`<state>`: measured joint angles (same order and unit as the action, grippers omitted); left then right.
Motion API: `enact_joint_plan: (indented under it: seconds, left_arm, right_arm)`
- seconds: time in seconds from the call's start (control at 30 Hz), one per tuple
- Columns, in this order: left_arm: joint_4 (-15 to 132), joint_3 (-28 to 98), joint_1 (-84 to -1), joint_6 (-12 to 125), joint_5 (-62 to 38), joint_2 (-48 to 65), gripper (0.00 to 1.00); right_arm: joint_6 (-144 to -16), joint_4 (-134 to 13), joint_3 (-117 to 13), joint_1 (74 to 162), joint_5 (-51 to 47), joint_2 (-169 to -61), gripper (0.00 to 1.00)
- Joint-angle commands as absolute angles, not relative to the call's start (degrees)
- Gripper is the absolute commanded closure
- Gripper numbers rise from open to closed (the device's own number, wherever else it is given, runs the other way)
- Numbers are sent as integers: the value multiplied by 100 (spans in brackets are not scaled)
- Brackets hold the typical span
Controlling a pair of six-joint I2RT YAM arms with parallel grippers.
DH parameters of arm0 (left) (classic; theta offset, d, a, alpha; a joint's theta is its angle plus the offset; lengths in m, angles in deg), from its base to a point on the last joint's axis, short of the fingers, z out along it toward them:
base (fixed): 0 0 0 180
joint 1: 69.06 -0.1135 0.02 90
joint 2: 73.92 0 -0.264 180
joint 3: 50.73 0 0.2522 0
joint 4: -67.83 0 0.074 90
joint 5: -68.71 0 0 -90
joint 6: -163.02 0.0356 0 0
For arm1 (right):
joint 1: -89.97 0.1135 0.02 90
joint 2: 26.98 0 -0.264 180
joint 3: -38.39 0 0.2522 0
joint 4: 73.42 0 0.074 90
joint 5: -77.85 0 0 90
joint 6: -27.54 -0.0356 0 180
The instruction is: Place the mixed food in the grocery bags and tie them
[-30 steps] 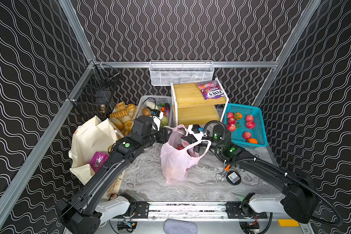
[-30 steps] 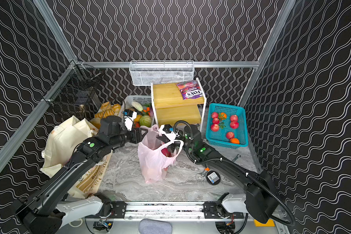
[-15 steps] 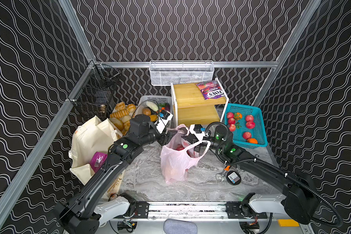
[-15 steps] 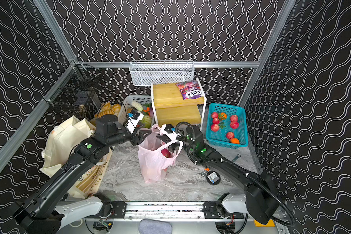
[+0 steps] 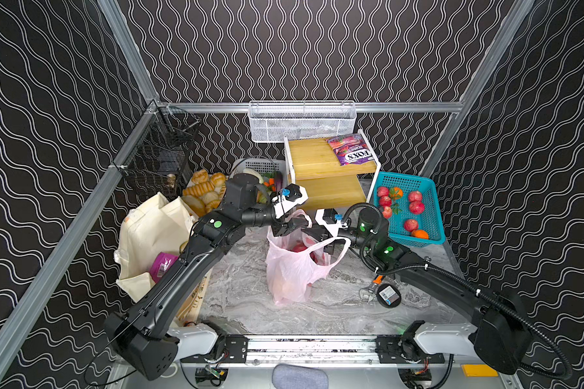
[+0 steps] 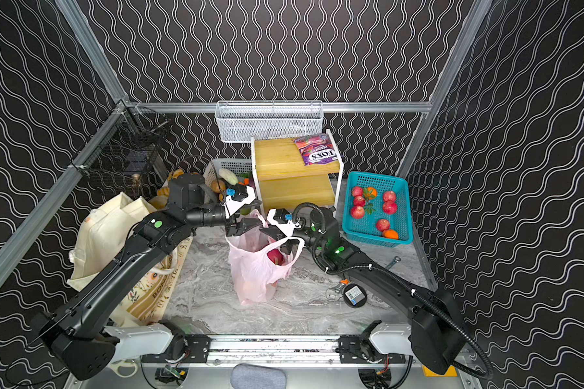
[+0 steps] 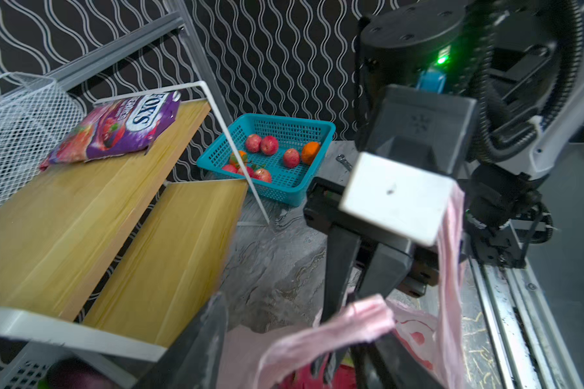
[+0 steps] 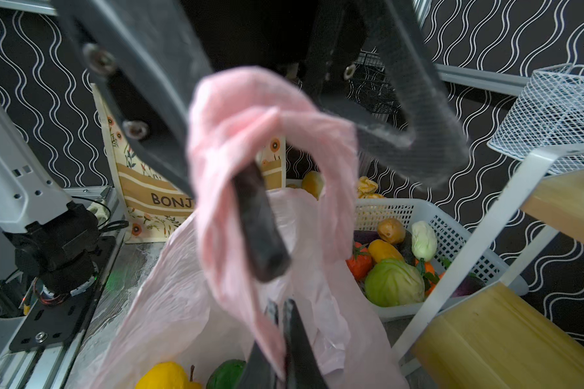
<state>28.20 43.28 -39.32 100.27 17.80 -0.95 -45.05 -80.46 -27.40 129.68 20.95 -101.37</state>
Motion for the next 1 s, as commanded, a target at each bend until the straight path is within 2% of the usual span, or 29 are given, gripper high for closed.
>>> enact_joint_plan:
  seconds: [0.0,0.1,0.23,0.27,0.3,0.4,0.5,0.53,0.63,0.8,0.87,0.97]
  left_arm:
    - [2477,4434,-3940,10325,2366,-53,43]
    - [2480,4407,-3942,10284,2408,-67,54]
    - [2680,4365,-3939,9973,2168,-164,85]
    - [2784,4341,-3931,9846,2069,-196,96]
    - [2940,4292,-3940,9619,1877,-240,100]
    - [3430,4070,-3937,8715,798,-364,100]
    - [3196,4198,-3938,8022,-465,-355,100]
    - [3070,4312,-3936,7740,-883,-331,100]
    - [2806,4540,-3974,7010,-1664,-243,100]
    - [2649,4641,-3985,6440,-1997,-197,100]
    - [2501,4722,-3993,6246,-2205,-174,100]
    - [2428,4758,-4021,6106,-2313,-167,100]
  right_arm:
    - [-4495,-8219,-2767,12975,2177,-10129,91]
    - [-4563,-8243,-2766,12972,2179,-10153,91]
    - [-4666,-8183,-2776,12968,1971,-10126,86]
    - [-4709,-8186,-2755,12962,1900,-10097,82]
    - [-4782,-8178,-2728,12955,1780,-10054,76]
    - [-4983,-8053,-2623,12935,1250,-9812,66]
    - [-5786,-7886,-2563,12898,79,-9399,46]
    - [-5890,-7693,-2575,12811,62,-9240,42]
    - [-6074,-6967,-2665,12664,52,-8935,35]
    - [-7172,-5229,-3442,12602,-1016,-8813,28]
    - [-7590,-4652,-3746,12567,-867,-8683,26]
    - [-7971,-4658,-3592,12566,-531,-8153,23]
